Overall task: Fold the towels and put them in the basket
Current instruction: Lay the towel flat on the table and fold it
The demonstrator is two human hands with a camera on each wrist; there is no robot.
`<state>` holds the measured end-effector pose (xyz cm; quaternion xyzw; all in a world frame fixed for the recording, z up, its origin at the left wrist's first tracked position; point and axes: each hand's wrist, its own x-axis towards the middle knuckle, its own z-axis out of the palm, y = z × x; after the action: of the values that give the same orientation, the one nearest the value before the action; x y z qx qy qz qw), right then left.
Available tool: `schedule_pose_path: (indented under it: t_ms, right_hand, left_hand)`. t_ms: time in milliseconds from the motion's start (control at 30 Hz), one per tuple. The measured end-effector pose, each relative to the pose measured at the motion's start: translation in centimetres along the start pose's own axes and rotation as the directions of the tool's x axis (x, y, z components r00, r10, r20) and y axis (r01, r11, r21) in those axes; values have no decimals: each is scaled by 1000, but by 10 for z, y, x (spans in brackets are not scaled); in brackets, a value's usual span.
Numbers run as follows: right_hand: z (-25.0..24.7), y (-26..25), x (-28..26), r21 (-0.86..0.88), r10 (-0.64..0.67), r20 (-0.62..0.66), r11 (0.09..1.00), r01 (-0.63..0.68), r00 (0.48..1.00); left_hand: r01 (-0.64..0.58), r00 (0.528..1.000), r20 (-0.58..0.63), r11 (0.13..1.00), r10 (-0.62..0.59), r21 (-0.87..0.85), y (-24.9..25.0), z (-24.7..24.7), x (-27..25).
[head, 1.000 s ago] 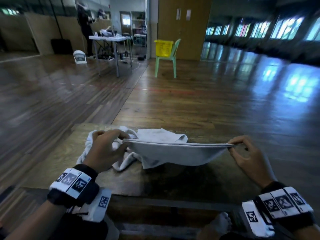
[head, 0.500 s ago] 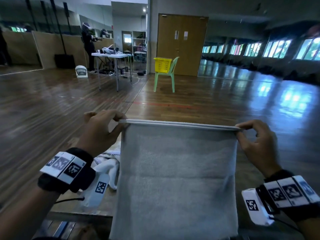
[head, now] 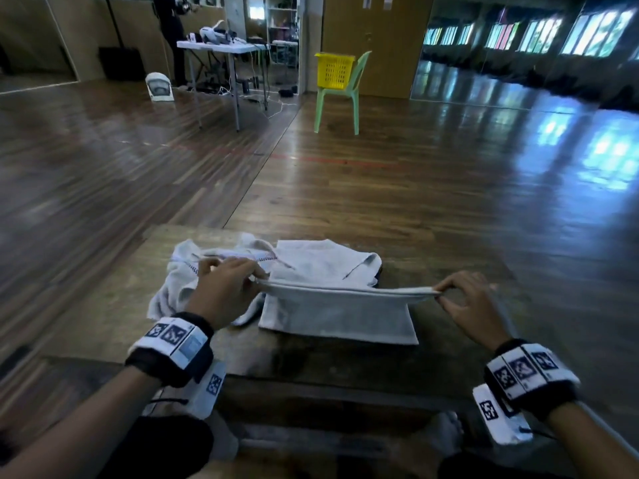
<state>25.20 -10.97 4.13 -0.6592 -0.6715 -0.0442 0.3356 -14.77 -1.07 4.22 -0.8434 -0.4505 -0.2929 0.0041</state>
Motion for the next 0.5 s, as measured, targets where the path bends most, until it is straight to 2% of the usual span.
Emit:
schedule_pose_path:
  t_ms: [100,233,400,500]
  right_hand:
    - [23,13,-25,-66,11,211,998,3,978]
    - [43,24,-45,-120,55,427,993,-3,903]
    - [56,26,-47,-202,118,551,979,-5,826]
    - [56,22,-43,-225,144,575,974,-13,805]
  left_hand:
    - [36,984,176,999,-42,36,-8,27,-23]
    - [-9,913,408,996,-27,87,-13,52,-28]
    - [48,828,550,991,-109,124,-26,76,-30]
    - [66,803,579,987,-139,146,-27,80,-29]
